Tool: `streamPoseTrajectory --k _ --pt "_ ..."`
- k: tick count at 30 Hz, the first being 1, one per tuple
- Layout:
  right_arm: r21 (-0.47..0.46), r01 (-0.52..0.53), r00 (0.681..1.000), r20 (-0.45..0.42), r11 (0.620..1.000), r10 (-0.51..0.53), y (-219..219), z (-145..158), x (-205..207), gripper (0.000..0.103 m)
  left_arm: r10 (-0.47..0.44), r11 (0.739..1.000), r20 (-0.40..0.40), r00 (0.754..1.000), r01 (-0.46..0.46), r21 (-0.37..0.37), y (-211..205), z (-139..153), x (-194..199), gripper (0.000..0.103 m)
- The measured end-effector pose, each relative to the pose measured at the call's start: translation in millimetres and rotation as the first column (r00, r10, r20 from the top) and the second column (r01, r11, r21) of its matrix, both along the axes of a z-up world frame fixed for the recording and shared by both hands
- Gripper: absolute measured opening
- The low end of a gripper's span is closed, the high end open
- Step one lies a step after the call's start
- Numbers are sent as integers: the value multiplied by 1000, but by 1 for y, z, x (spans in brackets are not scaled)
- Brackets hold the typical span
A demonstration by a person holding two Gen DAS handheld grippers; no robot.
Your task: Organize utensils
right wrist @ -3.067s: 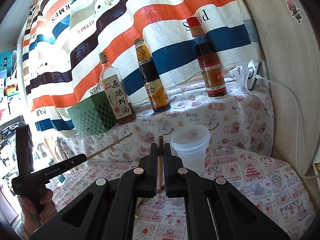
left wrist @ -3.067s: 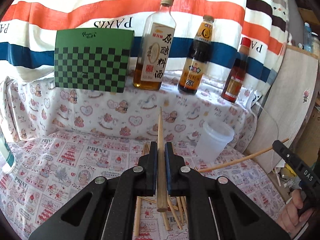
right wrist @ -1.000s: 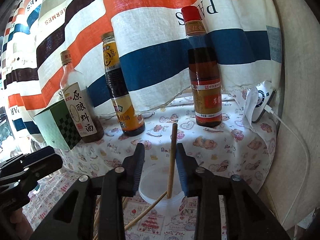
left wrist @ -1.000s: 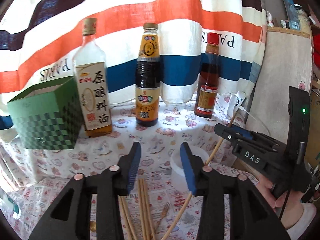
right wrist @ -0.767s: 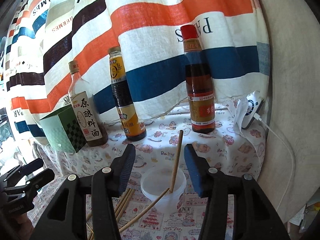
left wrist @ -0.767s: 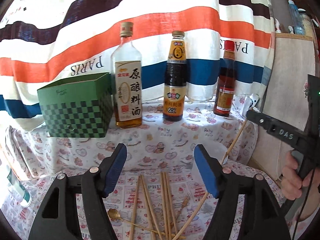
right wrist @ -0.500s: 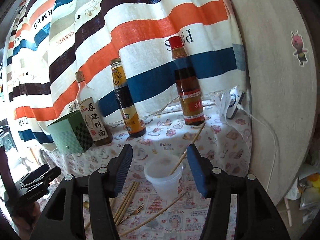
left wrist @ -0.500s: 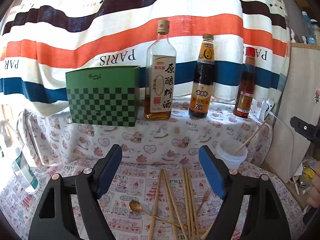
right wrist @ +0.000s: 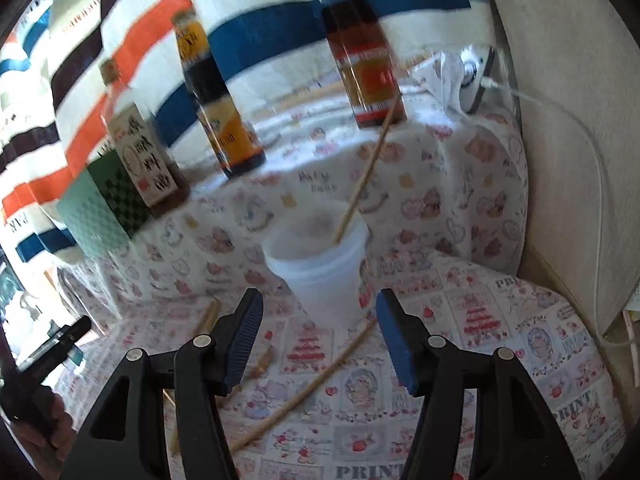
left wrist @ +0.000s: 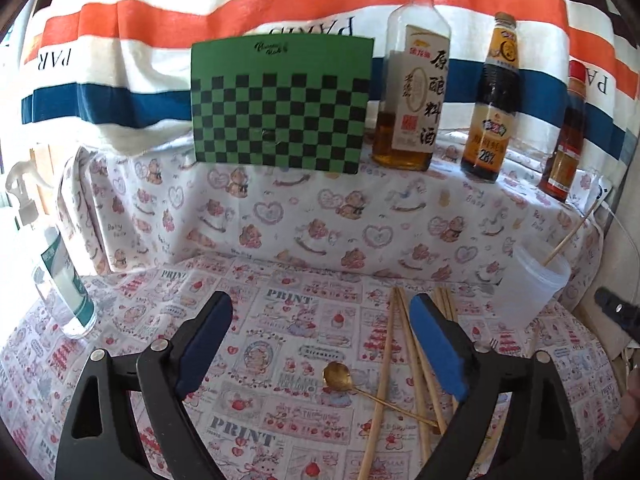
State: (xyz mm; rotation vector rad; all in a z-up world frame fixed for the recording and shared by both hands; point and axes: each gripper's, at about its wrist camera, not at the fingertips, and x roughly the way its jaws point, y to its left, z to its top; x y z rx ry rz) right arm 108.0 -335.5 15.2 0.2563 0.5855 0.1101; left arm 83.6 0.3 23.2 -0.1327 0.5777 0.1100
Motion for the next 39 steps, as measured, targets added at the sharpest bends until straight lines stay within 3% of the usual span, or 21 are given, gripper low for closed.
streamPoseTrajectory --k 4,8,11,14,16,20,22,23,27,28,29,34,37,39 --pt "0 1 980 -197 1000 -1 1 -41 32 61 22 998 -103 994 -27 -48 17 -18 15 90" --pt "-93 13 962 -271 996 -38 13 -62 47 61 14 999 -246 969 -22 -29 18 -43 32 90" --pt "-148 -14 956 -293 989 -30 25 -71 51 61 -44 997 -331 942 22 -71 14 -58 40 87" --pt "-116 -50 961 -277 992 16 31 -74 51 60 -79 981 -310 947 20 -192 17 -60 37 80" --pt "-153 -54 961 -278 987 10 38 -75 52 59 -109 972 -326 939 32 -231 16 -64 39 78" --pt "-288 -55 962 -271 956 -26 54 -78 51 43 -121 966 -393 912 16 -260 16 -82 49 56" --pt "-290 -68 962 -271 955 -14 56 -77 49 33 -107 975 -376 920 24 -219 11 -82 50 49" --pt "-291 -71 961 -275 954 -12 56 -76 49 28 -119 975 -380 917 36 -219 9 -84 51 35" --pt "-250 -78 963 -270 965 8 49 -71 43 18 -200 945 -365 909 80 -318 8 -90 54 6" --pt "-242 -89 965 -262 966 23 47 -67 38 5 -221 935 -355 908 94 -342 8 -89 54 6" --pt "-226 -107 963 -265 968 45 45 -65 37 0 -232 928 -340 912 103 -358 8 -87 52 5" --pt "-110 -149 951 -287 983 112 33 -58 32 0 -205 934 -164 965 142 -327 8 -53 34 2" --pt "-118 -136 956 -277 984 98 32 -51 26 0 -180 944 -38 983 161 -289 9 -29 19 2" --pt "-133 -103 963 -263 986 65 31 -48 23 0 -143 964 51 988 150 -217 7 -12 6 2"
